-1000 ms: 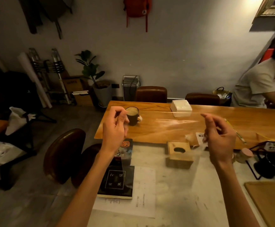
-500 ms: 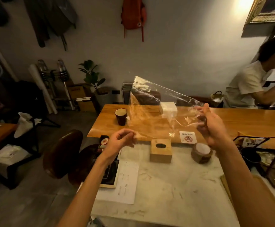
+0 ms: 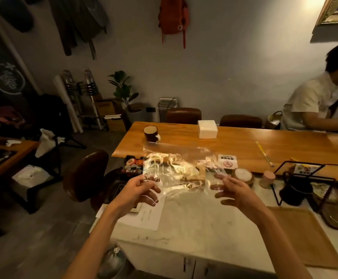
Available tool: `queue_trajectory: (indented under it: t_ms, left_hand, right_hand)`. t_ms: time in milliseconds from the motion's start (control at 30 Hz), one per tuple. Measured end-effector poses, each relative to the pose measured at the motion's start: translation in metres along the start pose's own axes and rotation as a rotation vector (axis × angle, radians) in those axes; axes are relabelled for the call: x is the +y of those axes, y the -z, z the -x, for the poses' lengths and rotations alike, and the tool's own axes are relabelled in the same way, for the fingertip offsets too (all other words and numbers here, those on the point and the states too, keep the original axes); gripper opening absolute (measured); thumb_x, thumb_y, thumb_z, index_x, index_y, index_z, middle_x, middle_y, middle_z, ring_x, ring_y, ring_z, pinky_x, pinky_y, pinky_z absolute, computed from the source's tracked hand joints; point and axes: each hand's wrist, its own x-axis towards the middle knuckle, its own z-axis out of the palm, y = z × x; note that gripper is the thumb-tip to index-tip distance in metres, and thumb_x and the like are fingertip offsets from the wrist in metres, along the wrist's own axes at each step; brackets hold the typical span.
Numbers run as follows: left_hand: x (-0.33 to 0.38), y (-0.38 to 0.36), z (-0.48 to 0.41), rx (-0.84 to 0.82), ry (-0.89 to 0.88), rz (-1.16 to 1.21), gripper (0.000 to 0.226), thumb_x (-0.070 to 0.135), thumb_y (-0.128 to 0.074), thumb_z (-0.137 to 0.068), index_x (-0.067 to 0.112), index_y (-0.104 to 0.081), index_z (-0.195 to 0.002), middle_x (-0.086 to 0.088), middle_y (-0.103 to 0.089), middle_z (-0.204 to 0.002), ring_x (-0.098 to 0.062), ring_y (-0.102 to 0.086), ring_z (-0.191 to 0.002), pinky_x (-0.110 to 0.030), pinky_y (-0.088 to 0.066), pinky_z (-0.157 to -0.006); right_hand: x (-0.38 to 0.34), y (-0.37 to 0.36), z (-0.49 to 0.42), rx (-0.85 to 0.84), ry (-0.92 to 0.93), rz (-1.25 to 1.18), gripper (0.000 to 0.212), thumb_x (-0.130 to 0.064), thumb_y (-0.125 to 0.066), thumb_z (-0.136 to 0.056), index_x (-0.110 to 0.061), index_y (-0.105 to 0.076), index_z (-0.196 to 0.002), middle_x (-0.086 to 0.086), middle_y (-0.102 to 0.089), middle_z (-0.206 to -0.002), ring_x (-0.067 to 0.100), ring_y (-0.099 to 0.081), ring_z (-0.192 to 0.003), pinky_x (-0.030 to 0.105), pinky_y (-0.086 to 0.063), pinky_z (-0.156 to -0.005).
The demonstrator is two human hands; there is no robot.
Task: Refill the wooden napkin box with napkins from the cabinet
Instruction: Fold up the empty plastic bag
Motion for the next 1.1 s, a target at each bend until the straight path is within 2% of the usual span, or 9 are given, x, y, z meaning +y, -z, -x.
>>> queue_trajectory:
  t_ms: [167, 400, 500, 567, 633, 700, 833, 967, 1100]
  left_hand:
    - [0.016, 0.027, 0.003, -0.087, 0.042, -0.055, 0.030, 0.013, -0.062, -0.092, 0.001, -0.057, -0.119, -0.027, -0.068, -0.103, -0.026, -0.068, -0.075, -0.029, -0.059, -0.062]
    - [0.055, 0.073, 0.013, -0.160, -0.061, 0.029, 0.042, 0.002, -0.057, -0.092, 0.016, -0.058, -0.132, -0.028, -0.067, -0.114, -0.025, -0.071, -0.083, -0.031, -0.061, -0.074]
    - [0.076, 0.087, 0.013, -0.193, -0.219, -0.065, 0.036, -0.001, -0.052, -0.094, 0.007, -0.063, -0.127, -0.025, -0.069, -0.112, -0.027, -0.071, -0.087, -0.033, -0.061, -0.078]
    - [0.089, 0.094, 0.013, -0.170, -0.352, -0.129, 0.029, -0.005, -0.051, -0.093, -0.001, -0.069, -0.115, -0.020, -0.072, -0.109, -0.027, -0.071, -0.097, -0.033, -0.059, -0.082]
    - [0.097, 0.099, 0.011, -0.138, -0.461, -0.218, 0.028, -0.015, -0.047, -0.091, -0.010, -0.070, -0.105, -0.018, -0.071, -0.115, -0.027, -0.066, -0.111, -0.035, -0.056, -0.089]
    - [0.100, 0.104, 0.004, -0.101, -0.508, -0.237, 0.031, -0.021, -0.042, -0.089, -0.012, -0.070, -0.097, -0.016, -0.069, -0.118, -0.027, -0.061, -0.117, -0.037, -0.055, -0.091]
    - [0.098, 0.115, -0.017, -0.033, -0.501, -0.281, 0.036, -0.024, -0.040, -0.086, -0.009, -0.073, -0.088, -0.009, -0.071, -0.113, -0.024, -0.062, -0.115, -0.042, -0.055, -0.093]
    - [0.096, 0.121, -0.021, 0.007, -0.485, -0.277, 0.034, -0.021, -0.041, -0.088, -0.009, -0.073, -0.087, -0.003, -0.072, -0.111, -0.018, -0.064, -0.113, -0.046, -0.055, -0.094]
    - [0.095, 0.137, -0.015, -0.016, -0.388, -0.292, 0.037, -0.013, -0.046, -0.088, 0.007, -0.077, -0.087, 0.008, -0.067, -0.122, -0.014, -0.055, -0.125, -0.047, -0.045, -0.105]
  right_hand:
    - [-0.007, -0.007, -0.013, -0.065, -0.038, 0.042, 0.038, -0.011, -0.063, -0.089, -0.006, -0.059, -0.126, 0.015, -0.074, -0.096, 0.021, -0.068, -0.077, 0.028, -0.054, -0.064]
    - [-0.057, -0.032, -0.011, -0.240, 0.045, -0.025, 0.047, 0.004, -0.053, -0.090, -0.019, -0.059, -0.131, 0.015, -0.068, -0.122, 0.029, -0.065, -0.113, 0.030, -0.058, -0.080]
    - [-0.083, -0.053, -0.004, -0.146, 0.189, 0.107, 0.032, 0.002, -0.051, -0.090, -0.011, -0.071, -0.113, 0.011, -0.074, -0.111, 0.028, -0.068, -0.107, 0.030, -0.060, -0.078]
    - [-0.094, -0.063, 0.001, -0.065, 0.336, 0.152, 0.043, 0.013, -0.047, -0.091, -0.014, -0.080, -0.084, 0.004, -0.078, -0.097, 0.023, -0.071, -0.099, 0.024, -0.059, -0.069]
    - [-0.102, -0.071, 0.005, -0.056, 0.463, 0.213, 0.050, 0.020, -0.045, -0.088, -0.012, -0.080, -0.073, 0.001, -0.076, -0.104, 0.017, -0.068, -0.106, 0.027, -0.059, -0.074]
    - [-0.105, -0.077, 0.004, -0.060, 0.531, 0.256, 0.046, 0.019, -0.045, -0.089, -0.009, -0.079, -0.074, 0.005, -0.076, -0.107, 0.015, -0.069, -0.105, 0.032, -0.060, -0.080]
    - [-0.105, -0.089, -0.006, 0.080, 0.535, 0.325, 0.051, 0.014, -0.043, -0.093, -0.018, -0.080, -0.079, 0.003, -0.077, -0.091, 0.017, -0.072, -0.086, 0.024, -0.059, -0.070]
    - [-0.105, -0.100, -0.016, 0.046, 0.455, 0.259, 0.034, 0.002, -0.039, -0.098, -0.006, -0.071, -0.103, 0.015, -0.071, -0.110, 0.029, -0.065, -0.098, 0.030, -0.056, -0.078]
    - [-0.114, -0.128, -0.013, 0.065, 0.538, 0.369, 0.021, -0.007, -0.053, -0.096, -0.005, -0.068, -0.111, 0.010, -0.070, -0.109, 0.018, -0.068, -0.100, 0.026, -0.058, -0.079]
